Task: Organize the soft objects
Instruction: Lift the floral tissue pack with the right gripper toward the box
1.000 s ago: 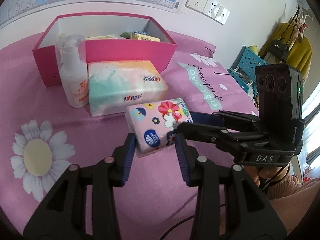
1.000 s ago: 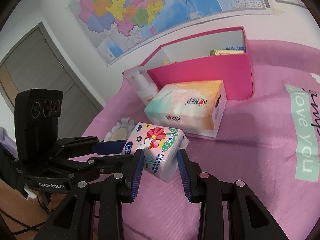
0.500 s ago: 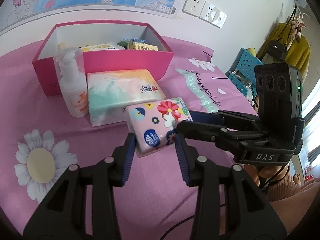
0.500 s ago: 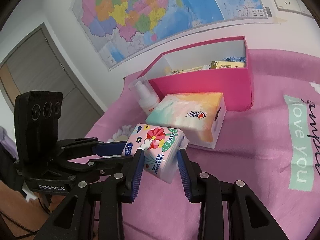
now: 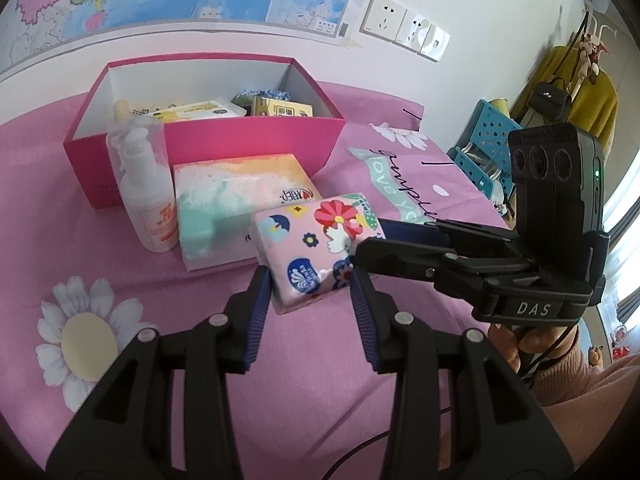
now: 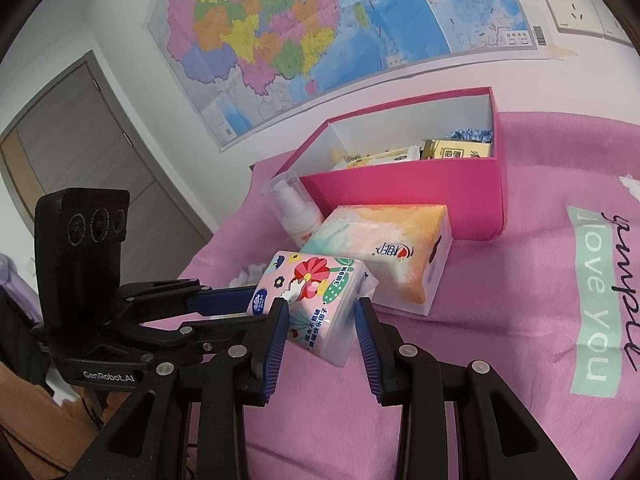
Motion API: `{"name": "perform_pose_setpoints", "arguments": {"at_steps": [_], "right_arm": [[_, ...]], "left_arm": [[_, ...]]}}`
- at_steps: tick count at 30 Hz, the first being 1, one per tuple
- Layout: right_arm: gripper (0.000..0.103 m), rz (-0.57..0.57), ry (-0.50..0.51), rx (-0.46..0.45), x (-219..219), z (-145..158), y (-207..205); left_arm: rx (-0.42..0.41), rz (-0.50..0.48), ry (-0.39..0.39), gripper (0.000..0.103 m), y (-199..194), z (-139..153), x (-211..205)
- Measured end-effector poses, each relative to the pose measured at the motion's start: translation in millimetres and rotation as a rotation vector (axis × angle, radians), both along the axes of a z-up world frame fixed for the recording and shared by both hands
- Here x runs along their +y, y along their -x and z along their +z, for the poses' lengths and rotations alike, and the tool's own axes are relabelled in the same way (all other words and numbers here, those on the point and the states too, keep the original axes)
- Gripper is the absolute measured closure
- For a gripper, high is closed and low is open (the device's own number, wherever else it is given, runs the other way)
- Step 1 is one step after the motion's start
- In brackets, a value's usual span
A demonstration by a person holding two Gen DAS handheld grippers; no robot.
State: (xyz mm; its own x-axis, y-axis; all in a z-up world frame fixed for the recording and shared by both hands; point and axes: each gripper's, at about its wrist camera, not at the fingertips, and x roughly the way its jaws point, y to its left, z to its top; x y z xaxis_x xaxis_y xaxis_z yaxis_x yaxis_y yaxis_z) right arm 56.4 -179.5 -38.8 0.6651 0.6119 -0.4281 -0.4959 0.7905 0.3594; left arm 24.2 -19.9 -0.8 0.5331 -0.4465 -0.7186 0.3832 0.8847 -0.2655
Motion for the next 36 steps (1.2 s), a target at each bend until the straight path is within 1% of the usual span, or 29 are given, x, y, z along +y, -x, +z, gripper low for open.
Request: {"name": "perform_pose_setpoints", "arguments": {"at_steps": [36], "right_arm": [[0.067, 0.007, -0.016, -0.043, -5.4, 18.4, -11.9]], "left_arm": [[-0.063, 0.009, -0.014, 0.060, -10.9, 14.5, -1.5]]}}
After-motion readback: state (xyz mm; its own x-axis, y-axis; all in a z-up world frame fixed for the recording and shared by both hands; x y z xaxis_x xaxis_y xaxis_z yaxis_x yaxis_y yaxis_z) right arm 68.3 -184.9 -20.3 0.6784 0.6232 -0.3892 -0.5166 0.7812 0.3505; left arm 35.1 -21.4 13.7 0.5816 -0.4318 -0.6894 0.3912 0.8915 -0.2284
